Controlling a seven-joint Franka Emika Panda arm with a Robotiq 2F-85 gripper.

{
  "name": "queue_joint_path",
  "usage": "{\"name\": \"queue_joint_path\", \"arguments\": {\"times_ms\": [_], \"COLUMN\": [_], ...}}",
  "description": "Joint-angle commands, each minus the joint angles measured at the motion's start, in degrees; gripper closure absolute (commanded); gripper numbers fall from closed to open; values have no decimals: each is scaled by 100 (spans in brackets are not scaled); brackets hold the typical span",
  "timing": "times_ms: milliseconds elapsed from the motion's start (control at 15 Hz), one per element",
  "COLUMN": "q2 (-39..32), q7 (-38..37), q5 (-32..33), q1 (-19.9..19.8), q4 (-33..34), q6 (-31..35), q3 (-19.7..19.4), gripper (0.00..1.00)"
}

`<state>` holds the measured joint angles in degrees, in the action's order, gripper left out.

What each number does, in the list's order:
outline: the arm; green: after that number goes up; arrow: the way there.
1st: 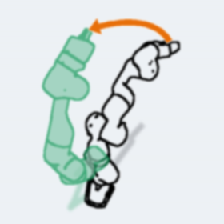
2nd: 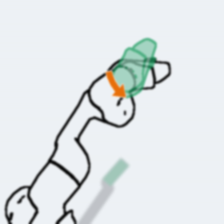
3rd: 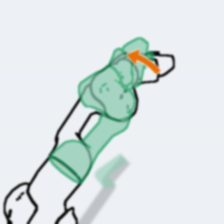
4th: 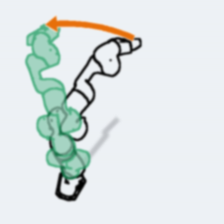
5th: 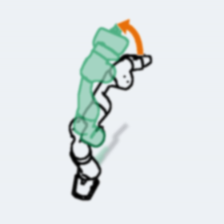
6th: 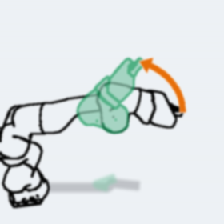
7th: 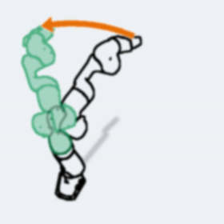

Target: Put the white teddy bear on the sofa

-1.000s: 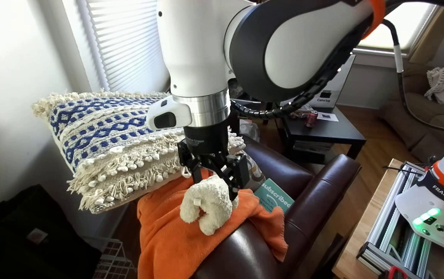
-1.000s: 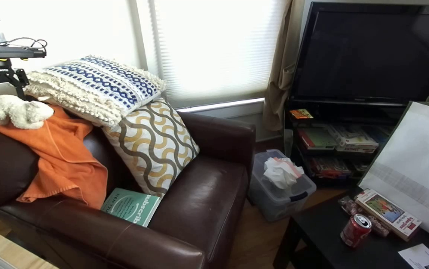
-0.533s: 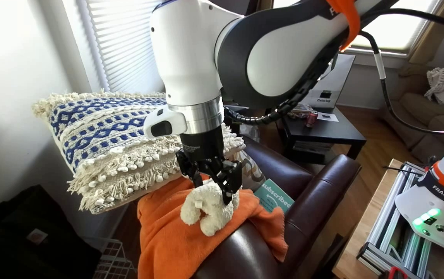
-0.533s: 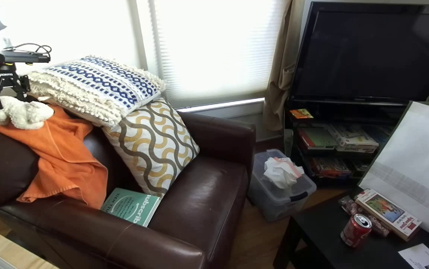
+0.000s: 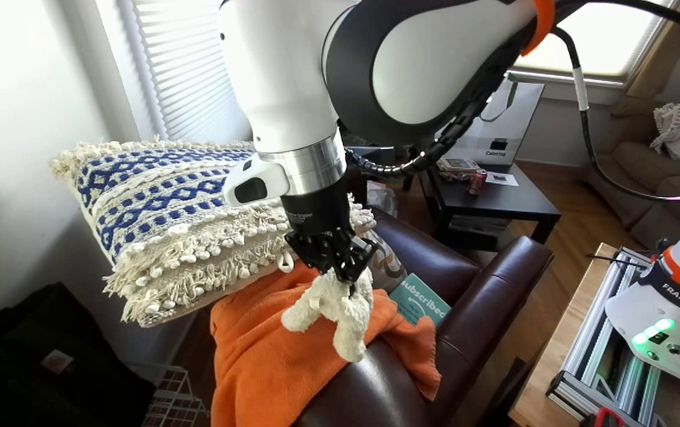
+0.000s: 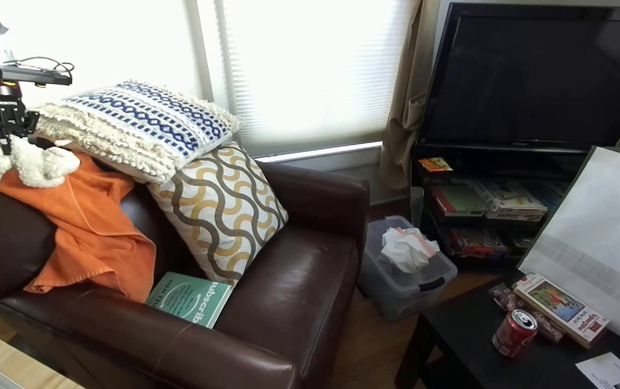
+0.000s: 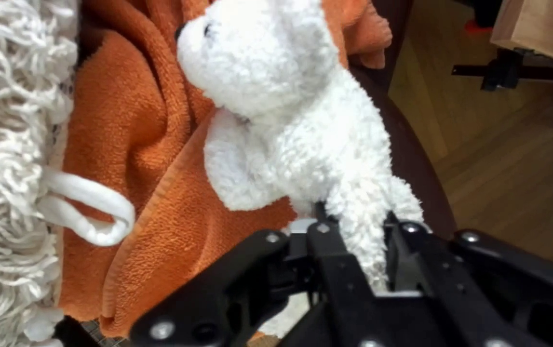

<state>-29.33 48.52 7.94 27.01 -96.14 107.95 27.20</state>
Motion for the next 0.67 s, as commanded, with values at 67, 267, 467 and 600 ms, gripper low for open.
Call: {"name": "queue_joint_path", "arguments": {"times_ms": [67,267,467,600], "q2": [1144,2072,2967,3518], "q7": [-1089,-1664,-2056,-2183], "q5": [-64,-408,-831,-1119], "q1": [-25,-311,-563,-703], "q4": [-812,-1611,-2465,-3053], "q6": [-260,-184,-98,-92], "q3": [-131,-117,-239,-437], "gripper": [98,97,96,96]}}
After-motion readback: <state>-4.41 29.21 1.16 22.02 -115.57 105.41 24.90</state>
